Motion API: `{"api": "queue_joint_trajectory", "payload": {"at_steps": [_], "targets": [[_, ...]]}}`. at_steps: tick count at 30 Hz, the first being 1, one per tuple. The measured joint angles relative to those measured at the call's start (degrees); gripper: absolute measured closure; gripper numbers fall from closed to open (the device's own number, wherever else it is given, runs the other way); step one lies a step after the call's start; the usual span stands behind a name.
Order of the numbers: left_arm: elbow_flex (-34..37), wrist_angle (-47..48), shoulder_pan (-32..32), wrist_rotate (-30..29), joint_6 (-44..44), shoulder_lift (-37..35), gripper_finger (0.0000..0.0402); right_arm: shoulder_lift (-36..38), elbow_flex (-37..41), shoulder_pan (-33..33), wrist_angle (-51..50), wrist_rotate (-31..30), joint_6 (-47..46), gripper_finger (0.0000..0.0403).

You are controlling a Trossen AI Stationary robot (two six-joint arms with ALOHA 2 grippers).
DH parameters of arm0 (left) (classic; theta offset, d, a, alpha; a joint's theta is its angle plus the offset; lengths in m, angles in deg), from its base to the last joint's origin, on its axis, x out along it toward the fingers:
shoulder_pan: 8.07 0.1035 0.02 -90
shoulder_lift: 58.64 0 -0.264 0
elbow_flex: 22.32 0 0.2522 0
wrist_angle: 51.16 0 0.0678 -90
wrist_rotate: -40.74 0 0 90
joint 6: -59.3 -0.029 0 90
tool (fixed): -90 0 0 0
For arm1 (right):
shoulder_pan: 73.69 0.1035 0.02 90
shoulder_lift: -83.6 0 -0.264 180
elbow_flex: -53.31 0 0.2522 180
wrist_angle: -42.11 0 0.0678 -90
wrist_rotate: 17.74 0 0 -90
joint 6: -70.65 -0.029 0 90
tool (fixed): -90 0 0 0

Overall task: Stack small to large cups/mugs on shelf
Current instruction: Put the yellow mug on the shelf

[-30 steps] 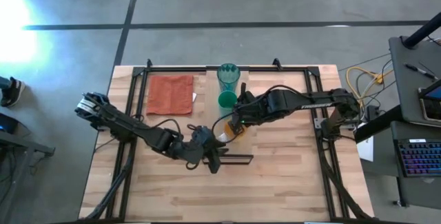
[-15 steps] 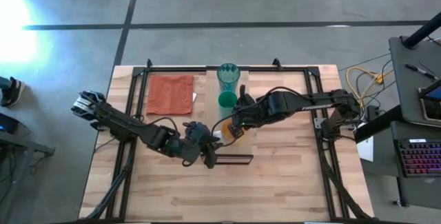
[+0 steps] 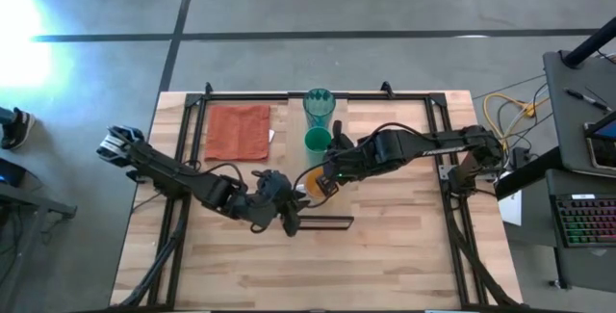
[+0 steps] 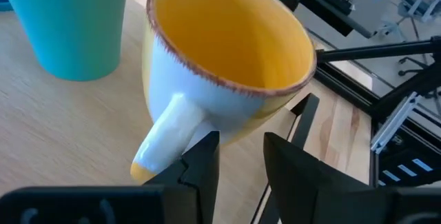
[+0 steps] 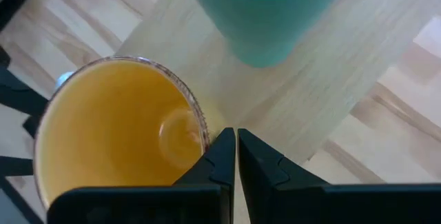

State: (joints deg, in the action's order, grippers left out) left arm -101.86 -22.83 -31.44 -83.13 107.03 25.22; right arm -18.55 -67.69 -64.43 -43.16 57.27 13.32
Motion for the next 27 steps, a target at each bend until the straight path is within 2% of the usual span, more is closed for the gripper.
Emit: {"api": "queue_joint_trajectory", "payload": {"at_steps": [8,14,27], "targets": [[-0.01,1.87,-0.08,-0.07,-0.04,-1.21,0.0302,-0.02,0.0,0.16,-0.58,0.6,0.56,0.0392],[0.0,2.53,-0.09,-0.2,-0.02,-1.21,0.0302,0.0,0.04,0.28,-1.67,3.42,0.91,0.0392],[0.0,2.51,-0.06,-0.91,-0.04,-2.26,0.0302,0.0,0.52,0.26,0.49,3.25,2.11,0.0392]]}}
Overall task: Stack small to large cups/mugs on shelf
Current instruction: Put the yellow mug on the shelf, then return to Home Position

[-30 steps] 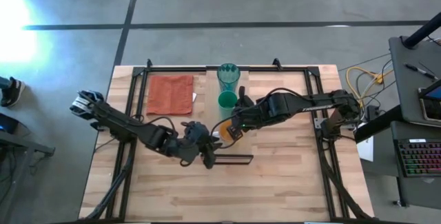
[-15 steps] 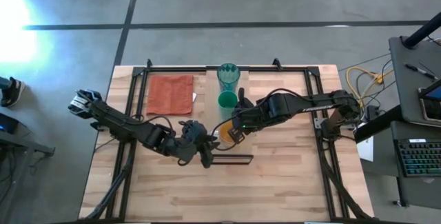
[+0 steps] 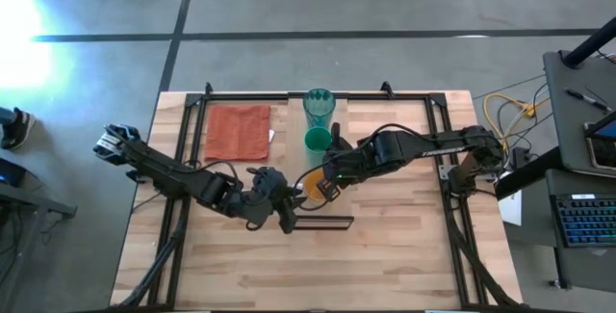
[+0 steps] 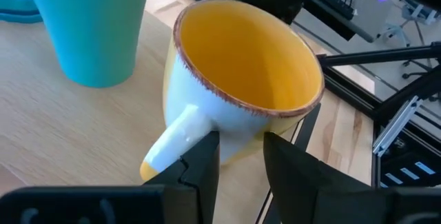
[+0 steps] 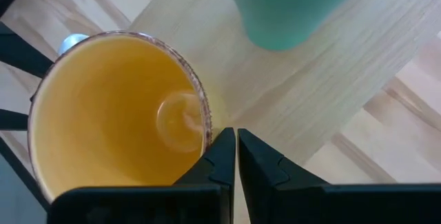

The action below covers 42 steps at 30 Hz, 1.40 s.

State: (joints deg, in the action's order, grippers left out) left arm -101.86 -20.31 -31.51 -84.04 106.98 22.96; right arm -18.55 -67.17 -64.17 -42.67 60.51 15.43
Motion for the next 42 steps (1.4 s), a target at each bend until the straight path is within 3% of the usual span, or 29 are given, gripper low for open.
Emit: {"api": "queue_joint_trajectory", "payload": {"at_steps": [15,25,36,42], "targets": [[0.02,0.39,-0.08,-0.05,0.0,-0.13,0.0302,-0.02,0.24,-0.11,2.54,-0.5,1.29,0.0392],[-0.9,2.61,-0.02,-1.88,-0.02,-0.13,0.0302,-0.07,0.24,-0.15,-1.7,-0.32,-1.06,0.0392],[-3.36,3.22,-1.19,-1.86,-1.01,-0.46,0.0302,2.25,-0.17,-0.01,-4.04,-8.97,-1.52,0.0392],[-7.12,3.3,-2.89,6.39,-12.39,-4.95,0.0302,6.69,-3.69,0.64,-3.85,-15.36,3.41,0.0392]]}}
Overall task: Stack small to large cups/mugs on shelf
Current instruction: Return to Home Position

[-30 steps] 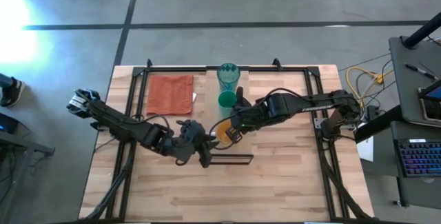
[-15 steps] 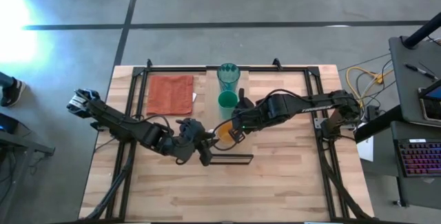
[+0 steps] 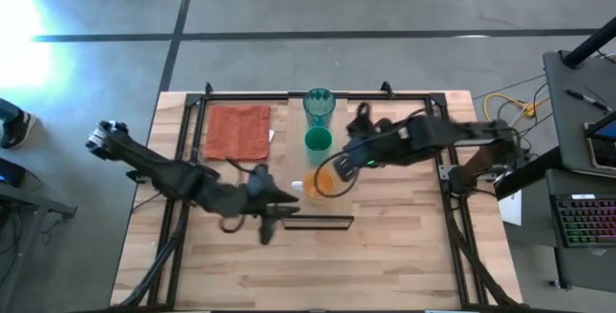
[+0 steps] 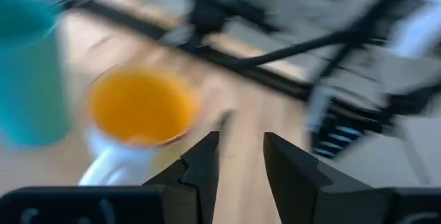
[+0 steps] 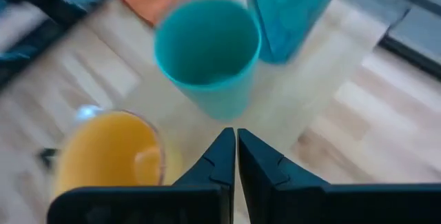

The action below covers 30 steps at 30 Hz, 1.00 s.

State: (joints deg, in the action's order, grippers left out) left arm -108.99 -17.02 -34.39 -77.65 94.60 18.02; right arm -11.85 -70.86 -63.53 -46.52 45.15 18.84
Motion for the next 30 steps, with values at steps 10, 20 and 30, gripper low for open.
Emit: {"api": "queue_joint_trajectory", "payload": {"at_steps": [10,20,30], "targets": [[0.96,-12.2,-1.0,15.73,-0.42,-11.99,0.0302,9.82,-4.63,4.53,6.24,-1.24,1.88,0.0392],[3.02,-20.02,-1.13,22.39,-10.74,-13.44,0.0302,11.46,0.76,18.68,33.29,1.77,31.79,0.0392],[8.24,-25.43,15.28,47.88,-24.4,-13.15,0.0302,14.43,21.59,10.95,54.8,17.95,36.13,0.0392]]}}
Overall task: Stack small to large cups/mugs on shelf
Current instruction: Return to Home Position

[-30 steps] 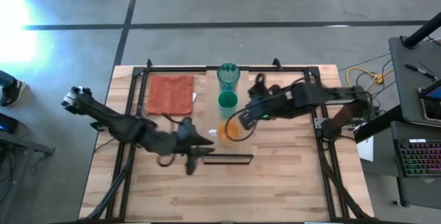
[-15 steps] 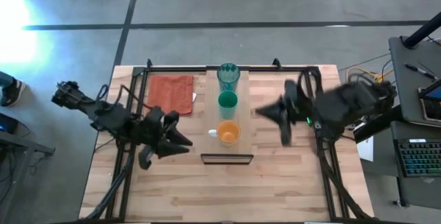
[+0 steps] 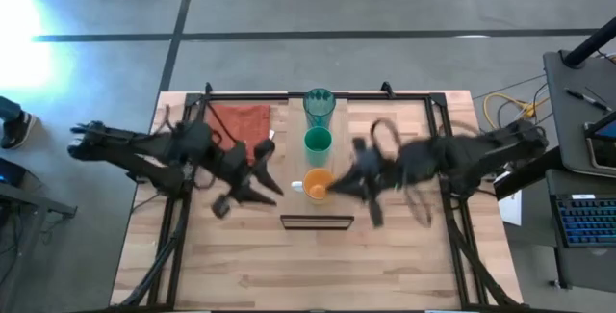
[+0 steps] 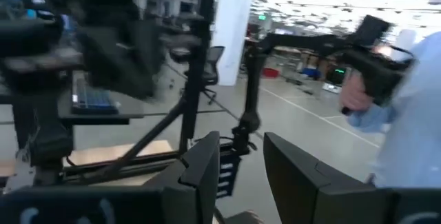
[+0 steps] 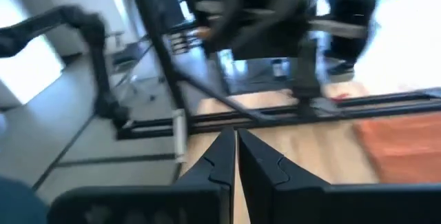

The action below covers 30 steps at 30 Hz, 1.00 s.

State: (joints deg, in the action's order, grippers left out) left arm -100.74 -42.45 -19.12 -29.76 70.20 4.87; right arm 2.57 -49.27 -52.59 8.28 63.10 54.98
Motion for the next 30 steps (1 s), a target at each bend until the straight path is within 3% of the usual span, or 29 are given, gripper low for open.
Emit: {"api": "queue_joint_trajectory", "payload": {"at_steps": [4,7,11,16,22,25,30], "targets": [[2.8,-0.1,11.61,13.98,0.62,-6.57,0.0302,9.22,6.56,-5.06,1.75,3.09,-0.18,0.0392],[6.66,1.14,19.39,16.93,2.48,-12.3,0.0302,16.59,12.02,-8.02,2.3,2.8,-0.14,0.0392],[15.04,0.92,26.96,12.44,8.16,-20.63,0.0302,25.0,22.99,-10.26,6.14,-0.71,-0.96,0.0392],[28.72,-3.39,27.19,-2.93,15.25,-31.11,0.0302,30.97,40.06,-10.23,28.08,-0.95,-0.71,0.0392],[43.83,-16.38,27.06,-4.46,20.38,-43.11,0.0302,32.44,57.6,-10.44,50.97,-1.53,-0.36,0.0392],[49.06,-15.63,27.06,-4.99,21.88,-49.17,0.0302,32.23,63.62,-10.39,55.89,-2.11,-2.1,0.0392],[56.25,-8.94,27.06,-6.65,25.0,-56.55,0.0302,32.6,70.48,-10.41,57.33,-10.91,-7.24,0.0392]]}}
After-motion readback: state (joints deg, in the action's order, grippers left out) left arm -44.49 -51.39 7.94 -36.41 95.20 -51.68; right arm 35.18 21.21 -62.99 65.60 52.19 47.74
